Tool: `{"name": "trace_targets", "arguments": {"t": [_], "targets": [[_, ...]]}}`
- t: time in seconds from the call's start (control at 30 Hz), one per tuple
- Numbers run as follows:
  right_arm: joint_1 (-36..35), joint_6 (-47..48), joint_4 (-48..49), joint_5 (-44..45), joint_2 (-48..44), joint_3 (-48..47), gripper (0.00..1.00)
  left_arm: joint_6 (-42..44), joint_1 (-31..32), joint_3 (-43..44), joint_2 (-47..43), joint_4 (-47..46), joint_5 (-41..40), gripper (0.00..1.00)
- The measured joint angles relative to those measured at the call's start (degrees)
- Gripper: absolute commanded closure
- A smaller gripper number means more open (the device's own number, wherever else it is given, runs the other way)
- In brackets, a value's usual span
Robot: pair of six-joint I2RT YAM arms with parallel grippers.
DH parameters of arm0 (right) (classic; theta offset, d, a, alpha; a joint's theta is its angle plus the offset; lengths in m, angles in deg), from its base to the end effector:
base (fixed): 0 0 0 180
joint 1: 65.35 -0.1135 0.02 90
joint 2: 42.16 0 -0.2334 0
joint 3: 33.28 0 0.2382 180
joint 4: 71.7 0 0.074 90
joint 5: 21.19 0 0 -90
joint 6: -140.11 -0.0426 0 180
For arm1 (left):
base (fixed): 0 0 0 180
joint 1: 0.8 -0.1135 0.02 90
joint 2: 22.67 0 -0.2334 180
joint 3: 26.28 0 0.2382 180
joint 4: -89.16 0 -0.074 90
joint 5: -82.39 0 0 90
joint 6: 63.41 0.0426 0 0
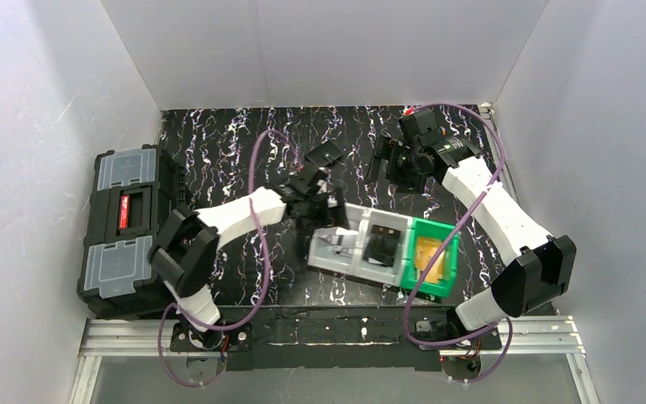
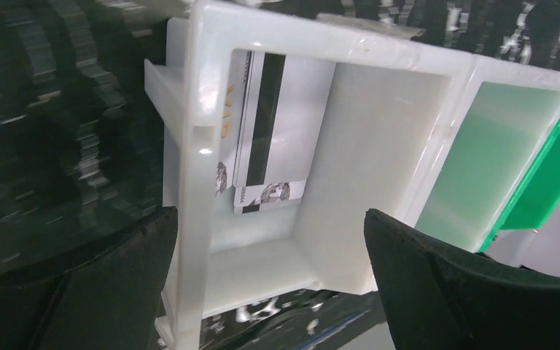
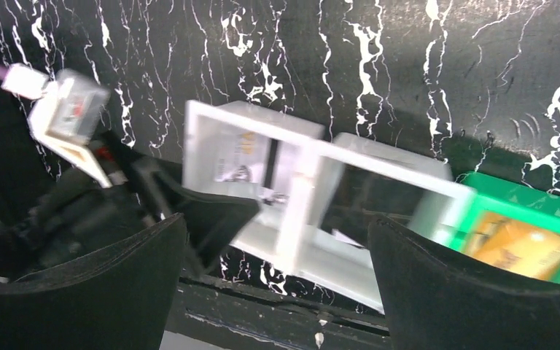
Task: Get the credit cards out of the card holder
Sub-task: Move the storage box to the corner of the board, then move the card holder to the center of the board.
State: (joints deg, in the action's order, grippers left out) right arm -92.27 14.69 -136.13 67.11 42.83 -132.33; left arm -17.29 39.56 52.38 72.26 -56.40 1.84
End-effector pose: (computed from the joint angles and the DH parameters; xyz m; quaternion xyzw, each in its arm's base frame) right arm 0.2714 0.1392 0.3141 0.0647 0.9385 0.1874 0.2828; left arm 0.2562 -0.2269 0.1895 -0.0011 0.9390 -0.2823 0.1965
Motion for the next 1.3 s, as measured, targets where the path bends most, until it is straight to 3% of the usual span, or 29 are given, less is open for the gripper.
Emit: {"name": "trace_targets", "arguments": {"t": [0.27, 0.5, 0.53, 0.67, 0.93, 1.03, 1.3], "targets": [[5.3, 1.2, -1.3, -0.3, -2.3, 0.7, 0.0, -4.2, 7.5, 16.8, 16.1, -3.8, 3.2, 0.0], [6.6, 1.1, -1.2, -2.2, -1.9, 0.5, 0.0, -3.5, 5.3, 14.9, 11.8, -1.6, 2.3, 0.01], [6.5, 1.1, -1.3, -2.7, -1.0, 0.0, 0.0, -2.9, 2.2, 13.5, 9.4, -0.5, 1.6, 0.0], [5.4, 1.2, -1.7, -3.3, 7.5, -6.8, 0.0, 0.3, -5.6, 10.5, -0.7, 6.3, -2.2, 0.0], [1.4, 3.0, -3.9, -1.9, 36.8, -39.5, 0.29, 5.4, -12.4, 10.4, -15.6, 19.5, -12.7, 0.01], [1.0, 3.7, -4.0, -2.5, 45.2, -48.7, 0.32, 6.7, -13.3, 10.1, -17.8, 22.7, -14.0, 0.0], [0.8, 3.9, 4.9, -5.0, 52.6, -50.7, 0.33, 7.9, -14.4, 8.3, -20.3, 27.4, -14.8, 0.0]]}}
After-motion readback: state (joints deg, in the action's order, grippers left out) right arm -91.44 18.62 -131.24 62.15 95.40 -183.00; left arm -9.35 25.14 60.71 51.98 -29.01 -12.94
